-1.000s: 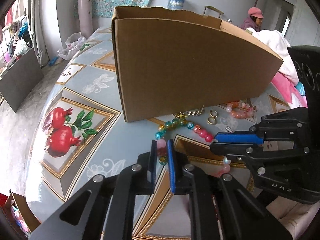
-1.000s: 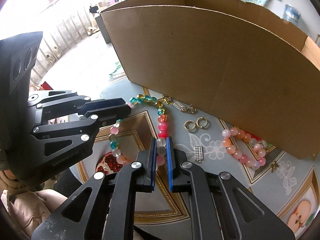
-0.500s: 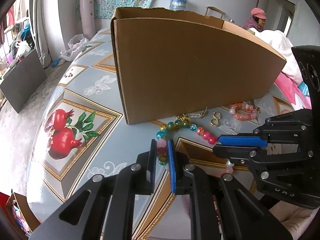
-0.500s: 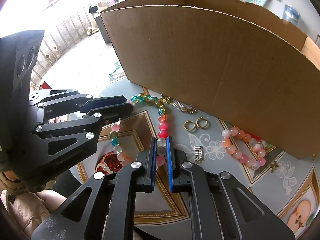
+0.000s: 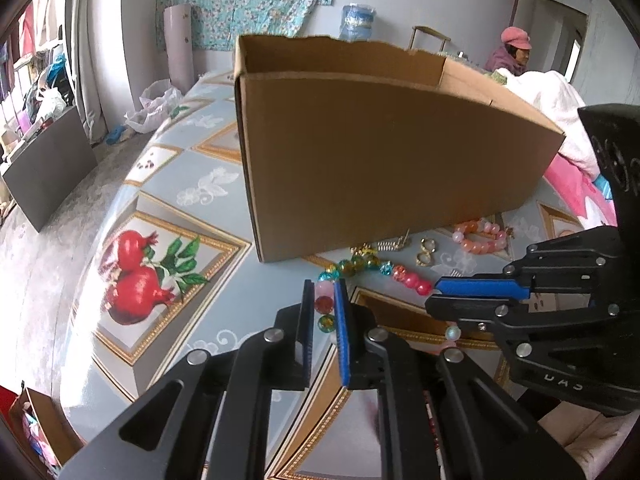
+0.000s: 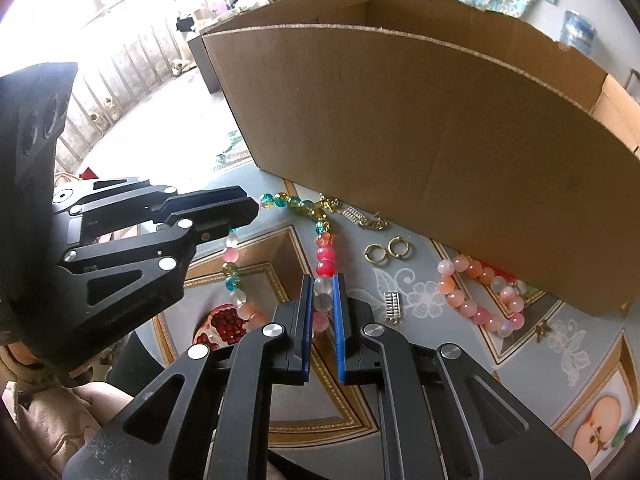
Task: Organize jewelry
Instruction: 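Lift the beaded bracelet with the right gripper toward the box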
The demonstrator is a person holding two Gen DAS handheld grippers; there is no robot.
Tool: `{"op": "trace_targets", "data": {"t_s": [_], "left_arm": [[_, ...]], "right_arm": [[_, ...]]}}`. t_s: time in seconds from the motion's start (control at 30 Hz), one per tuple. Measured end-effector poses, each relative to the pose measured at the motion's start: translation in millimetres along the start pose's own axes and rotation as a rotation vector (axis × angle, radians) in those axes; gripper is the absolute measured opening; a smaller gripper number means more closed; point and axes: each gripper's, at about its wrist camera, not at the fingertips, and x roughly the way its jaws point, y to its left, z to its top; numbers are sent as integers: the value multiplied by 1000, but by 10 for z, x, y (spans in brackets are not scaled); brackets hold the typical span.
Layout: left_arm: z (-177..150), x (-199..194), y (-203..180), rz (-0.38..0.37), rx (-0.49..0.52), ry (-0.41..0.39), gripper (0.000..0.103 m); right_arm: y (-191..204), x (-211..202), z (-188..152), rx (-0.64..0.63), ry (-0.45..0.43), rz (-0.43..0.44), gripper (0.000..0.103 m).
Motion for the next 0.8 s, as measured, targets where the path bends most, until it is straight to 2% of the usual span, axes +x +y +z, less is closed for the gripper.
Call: {"op": "trace_targets", "data": {"t_s": [0.4,0.73,0.8], "left_arm": [[147,-364,-38,-4,11,-87,9],[505,-936,-80,-42,11,-243,9],[594,-1029,-97,-41,20,-273,9]], "right_arm": [[-43,-264,35,11,-89,8,7],[-96,-784,132,-8,-248,24,7],[-61,-846,259,-20,-281,20,7]]}}
